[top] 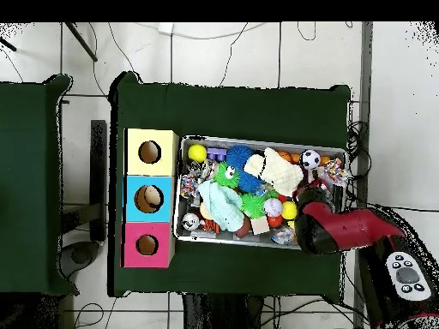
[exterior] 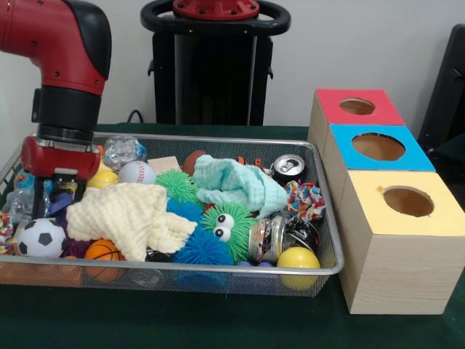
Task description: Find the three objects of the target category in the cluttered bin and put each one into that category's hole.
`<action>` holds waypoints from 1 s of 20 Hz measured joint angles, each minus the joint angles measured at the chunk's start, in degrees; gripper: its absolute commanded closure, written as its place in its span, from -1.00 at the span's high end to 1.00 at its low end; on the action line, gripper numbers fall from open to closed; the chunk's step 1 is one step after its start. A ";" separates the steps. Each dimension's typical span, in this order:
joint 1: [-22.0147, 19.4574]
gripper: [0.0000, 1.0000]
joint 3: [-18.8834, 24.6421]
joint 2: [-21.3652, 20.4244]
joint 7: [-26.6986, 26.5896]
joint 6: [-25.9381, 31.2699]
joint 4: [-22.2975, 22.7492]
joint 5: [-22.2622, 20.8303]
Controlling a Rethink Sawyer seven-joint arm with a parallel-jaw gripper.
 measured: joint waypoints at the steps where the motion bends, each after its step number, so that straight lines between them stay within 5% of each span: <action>1: -0.13 1.00 -0.06 0.14 0.00 -0.13 -0.11 0.00; 20: -2.92 1.00 -0.03 0.25 0.00 -0.13 -0.60 -0.01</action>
